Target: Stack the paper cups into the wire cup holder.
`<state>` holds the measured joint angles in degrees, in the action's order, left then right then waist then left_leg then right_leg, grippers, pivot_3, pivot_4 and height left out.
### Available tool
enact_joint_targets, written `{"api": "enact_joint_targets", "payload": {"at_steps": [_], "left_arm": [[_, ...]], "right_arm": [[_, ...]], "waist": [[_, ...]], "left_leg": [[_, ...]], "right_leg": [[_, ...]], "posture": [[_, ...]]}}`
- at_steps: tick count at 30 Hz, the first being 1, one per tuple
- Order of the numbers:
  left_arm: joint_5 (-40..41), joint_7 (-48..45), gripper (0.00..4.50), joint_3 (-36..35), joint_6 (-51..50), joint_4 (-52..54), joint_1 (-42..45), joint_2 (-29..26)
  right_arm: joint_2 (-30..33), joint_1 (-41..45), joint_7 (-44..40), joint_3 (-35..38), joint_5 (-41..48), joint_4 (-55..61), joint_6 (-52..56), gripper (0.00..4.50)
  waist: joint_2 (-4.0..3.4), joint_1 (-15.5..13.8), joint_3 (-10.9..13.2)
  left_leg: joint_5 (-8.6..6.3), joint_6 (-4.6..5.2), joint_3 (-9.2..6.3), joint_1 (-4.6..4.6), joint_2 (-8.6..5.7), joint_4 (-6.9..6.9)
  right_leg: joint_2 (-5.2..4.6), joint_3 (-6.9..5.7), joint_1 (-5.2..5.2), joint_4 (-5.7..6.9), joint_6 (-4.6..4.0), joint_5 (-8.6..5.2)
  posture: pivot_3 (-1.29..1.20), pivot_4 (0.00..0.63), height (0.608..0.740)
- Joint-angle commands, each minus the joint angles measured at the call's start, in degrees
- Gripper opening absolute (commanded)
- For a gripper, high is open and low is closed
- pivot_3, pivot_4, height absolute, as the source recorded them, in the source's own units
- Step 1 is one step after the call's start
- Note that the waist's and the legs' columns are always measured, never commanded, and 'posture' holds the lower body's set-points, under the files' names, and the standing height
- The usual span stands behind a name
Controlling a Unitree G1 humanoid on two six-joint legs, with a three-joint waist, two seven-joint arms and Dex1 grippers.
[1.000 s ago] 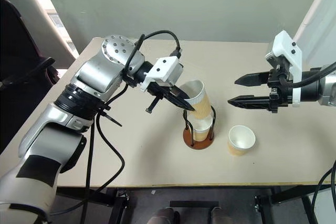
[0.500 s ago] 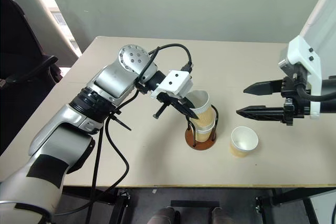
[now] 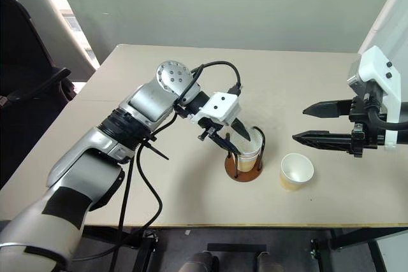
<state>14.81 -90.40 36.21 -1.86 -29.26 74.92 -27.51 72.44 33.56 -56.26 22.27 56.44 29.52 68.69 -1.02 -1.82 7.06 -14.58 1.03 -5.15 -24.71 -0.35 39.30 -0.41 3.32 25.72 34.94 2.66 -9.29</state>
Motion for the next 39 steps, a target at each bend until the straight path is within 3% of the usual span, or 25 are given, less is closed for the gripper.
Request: {"api": "enact_joint_targets", "payload": {"at_steps": [1,4,14,22,29,33,39], "left_arm": [[1.3,-2.1,3.43,-5.2,-2.6,0.8,1.7,0.7],[4.1,-2.1,4.49,-8.5,-6.1,3.1,1.5,-0.6],[12.8,-1.2,4.49,-22.0,-22.8,9.5,-3.4,-9.1],[13.5,0.9,4.49,-27.8,-26.5,16.2,-12.9,-14.4],[13.4,3.7,4.49,-30.3,-28.8,19.9,-16.6,-15.6],[12.8,4.3,4.5,-30.7,-28.8,21.4,-18.4,-16.1],[11.4,3.8,4.5,-30.7,-26.7,21.0,-20.2,-17.9]], "right_arm": [[1.2,0.0,0.9,2.0,0.3,0.6,-1.5,3.31],[2.0,-1.5,1.1,0.4,-0.4,2.8,-2.1,3.31],[4.4,-14.3,0.8,-13.2,-13.2,11.3,-12.8,3.31],[3.3,-11.8,0.1,-28.5,-28.0,5.6,-20.6,3.31],[1.0,-9.4,-2.7,-37.5,-37.6,2.5,-24.4,3.31],[-1.5,-7.1,-4.0,-40.4,-41.1,1.9,-25.1,2.42],[-1.8,-3.8,-8.0,-37.8,-40.5,1.9,-24.9,0.18]], "waist": [[0.0,0.0,0.0],[0.0,0.0,0.0],[-0.05,0.1,0.0],[-0.07,0.3,0.0],[-0.07,0.2,0.0],[-0.07,0.4,0.0],[-0.08,0.4,0.0]], "left_leg": [[0.0,0.0,0.02,0.0,0.0,0.01],[0.01,-0.01,0.04,0.01,0.0,0.0],[0.0,-0.05,0.18,0.11,0.0,0.01],[-0.21,0.31,0.17,0.25,0.0,0.51],[-0.23,0.35,0.15,0.33,0.0,0.7],[-0.23,0.35,0.15,0.41,0.02,0.67],[-0.22,0.34,0.15,0.41,0.04,0.66]], "right_leg": [[0.0,0.02,0.0,0.0,0.03,-0.01],[0.0,0.02,0.01,0.02,0.06,-0.03],[0.0,0.1,-0.02,0.04,0.17,-0.09],[-0.01,0.12,-0.29,0.06,0.24,0.0],[-0.02,0.11,-0.47,0.07,0.19,0.06],[0.0,0.11,-0.5,0.1,0.16,0.07],[0.01,0.11,-0.5,0.07,0.08,0.07]], "posture": [[0.0,0.15,0.74],[0.0,0.15,0.74],[0.0,0.15,0.74],[0.0,0.15,0.74],[0.0,0.15,0.74],[0.0,0.15,0.74],[0.0,0.15,0.74]]}}
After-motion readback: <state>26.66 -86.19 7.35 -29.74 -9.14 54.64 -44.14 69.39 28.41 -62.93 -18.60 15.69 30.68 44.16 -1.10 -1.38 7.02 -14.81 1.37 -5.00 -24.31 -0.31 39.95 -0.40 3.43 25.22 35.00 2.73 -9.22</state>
